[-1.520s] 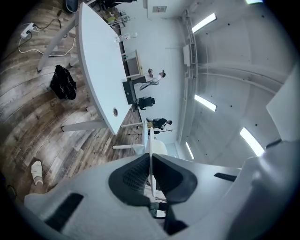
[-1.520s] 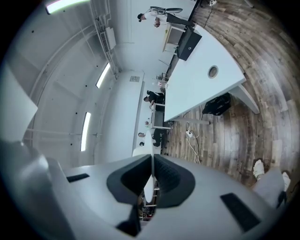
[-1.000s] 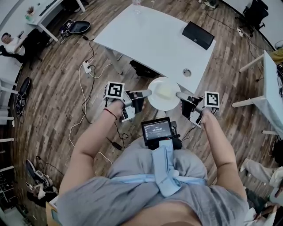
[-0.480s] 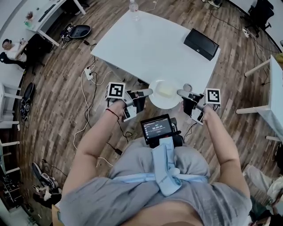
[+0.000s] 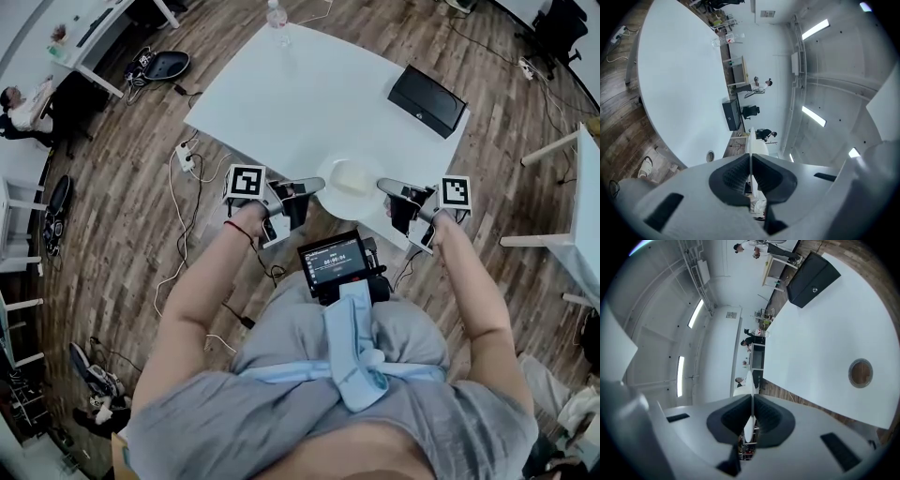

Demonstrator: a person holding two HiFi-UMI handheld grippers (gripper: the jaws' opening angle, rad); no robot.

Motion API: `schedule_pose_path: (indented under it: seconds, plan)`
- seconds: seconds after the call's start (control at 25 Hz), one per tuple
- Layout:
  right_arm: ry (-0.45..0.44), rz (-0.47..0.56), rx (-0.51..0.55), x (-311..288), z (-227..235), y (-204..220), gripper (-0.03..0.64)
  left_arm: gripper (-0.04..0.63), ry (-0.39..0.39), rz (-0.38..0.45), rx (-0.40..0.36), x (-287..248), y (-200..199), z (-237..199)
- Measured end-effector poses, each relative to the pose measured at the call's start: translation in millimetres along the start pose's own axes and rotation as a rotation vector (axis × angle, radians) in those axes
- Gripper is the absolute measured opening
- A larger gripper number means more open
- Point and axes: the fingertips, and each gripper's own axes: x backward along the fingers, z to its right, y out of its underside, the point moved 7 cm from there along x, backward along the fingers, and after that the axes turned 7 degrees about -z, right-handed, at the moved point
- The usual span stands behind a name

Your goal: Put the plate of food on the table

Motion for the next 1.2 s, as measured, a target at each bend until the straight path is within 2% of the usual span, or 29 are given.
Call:
schedule_pose_path:
  seconds: [0.2,0.4,0.52,0.6,0.92,1.2]
  plan:
    - [-0.006,0.001,0.012,-2,3,-6,0.037,0.029,-0.003,0.01,-0.007,-2,-5,-3]
    - [-0.017,0.007,0.033,-2,6,-8,0.037,0.029,0.005,0.014,-0.046,-6,-8,-3]
    - [-0.015,0.014,0.029,-3,8,-7,0.037,0.029,0.0,0.013,-0.038,-5,-9,-7]
    - [0.002,0.019,0.026,-12,7,-21,0.037,0.029,0.003,0.003,-0.035,-3,-27,-11]
    - [0.056,0.077,-0.025,-81,-3,-104,0.037,0.029,0.009,-0.075,0.008,20,-145,-25]
    - [0.06,0.143,-0.024,-88,0,-114,0.037,0.029,-0.007,-0.137,-0.027,18,-169,-26]
